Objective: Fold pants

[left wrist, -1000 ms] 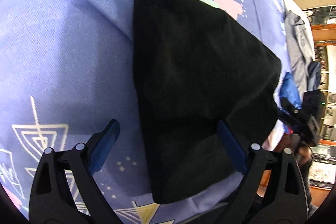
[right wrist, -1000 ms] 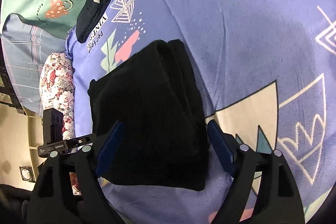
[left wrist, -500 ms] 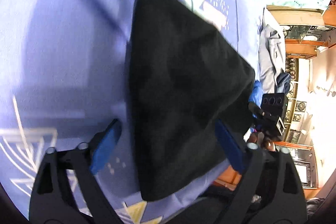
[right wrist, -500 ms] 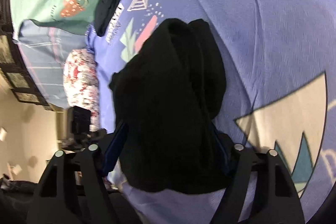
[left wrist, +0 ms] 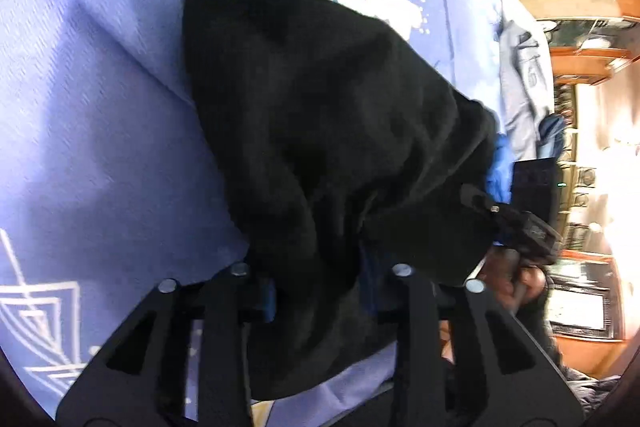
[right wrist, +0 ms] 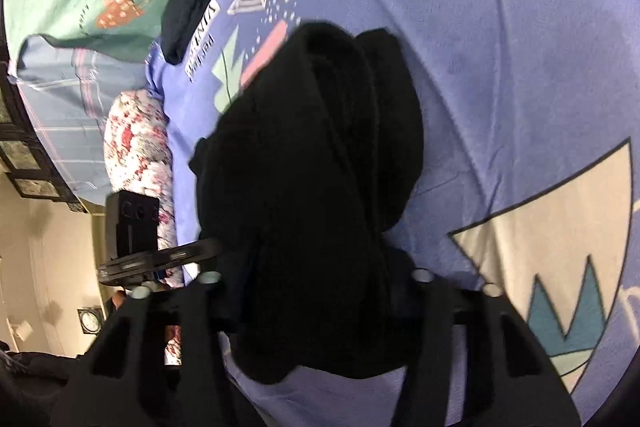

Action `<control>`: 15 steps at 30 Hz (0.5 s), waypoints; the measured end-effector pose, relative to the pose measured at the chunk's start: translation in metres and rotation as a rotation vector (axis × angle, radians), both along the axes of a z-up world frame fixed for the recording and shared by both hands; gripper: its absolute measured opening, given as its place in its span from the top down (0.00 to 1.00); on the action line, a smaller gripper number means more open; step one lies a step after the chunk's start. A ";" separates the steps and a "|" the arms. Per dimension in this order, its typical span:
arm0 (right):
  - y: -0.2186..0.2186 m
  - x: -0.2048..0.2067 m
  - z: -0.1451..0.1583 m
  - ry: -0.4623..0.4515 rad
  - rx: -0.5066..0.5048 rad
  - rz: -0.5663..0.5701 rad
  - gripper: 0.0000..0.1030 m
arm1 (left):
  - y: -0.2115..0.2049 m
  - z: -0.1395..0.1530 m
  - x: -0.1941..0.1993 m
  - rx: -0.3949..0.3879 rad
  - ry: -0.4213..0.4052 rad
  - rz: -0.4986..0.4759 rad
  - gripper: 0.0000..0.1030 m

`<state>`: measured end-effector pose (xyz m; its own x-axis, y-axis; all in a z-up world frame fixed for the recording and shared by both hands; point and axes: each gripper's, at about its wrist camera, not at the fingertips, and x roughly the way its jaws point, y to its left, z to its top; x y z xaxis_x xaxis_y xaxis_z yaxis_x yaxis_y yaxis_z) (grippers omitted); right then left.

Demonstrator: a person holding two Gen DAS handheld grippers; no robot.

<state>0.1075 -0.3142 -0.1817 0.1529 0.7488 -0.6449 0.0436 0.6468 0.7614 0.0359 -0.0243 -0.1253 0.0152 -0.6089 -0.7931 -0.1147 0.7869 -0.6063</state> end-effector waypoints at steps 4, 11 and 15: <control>0.016 0.006 0.038 -0.083 0.029 0.042 0.62 | -0.014 0.044 -0.001 0.073 -0.145 -0.072 0.76; 0.055 0.060 0.142 -0.357 0.016 0.157 0.62 | 0.026 0.152 0.039 0.092 -0.419 0.008 0.76; 0.090 0.121 0.203 -0.532 0.040 0.207 0.62 | 0.055 0.213 0.088 0.158 -0.576 0.046 0.75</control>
<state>0.2288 -0.2242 0.0218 0.2958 0.8202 -0.4896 -0.4771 0.5709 0.6681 0.1237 0.0311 0.0875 0.4935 -0.4725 -0.7302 0.1614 0.8747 -0.4570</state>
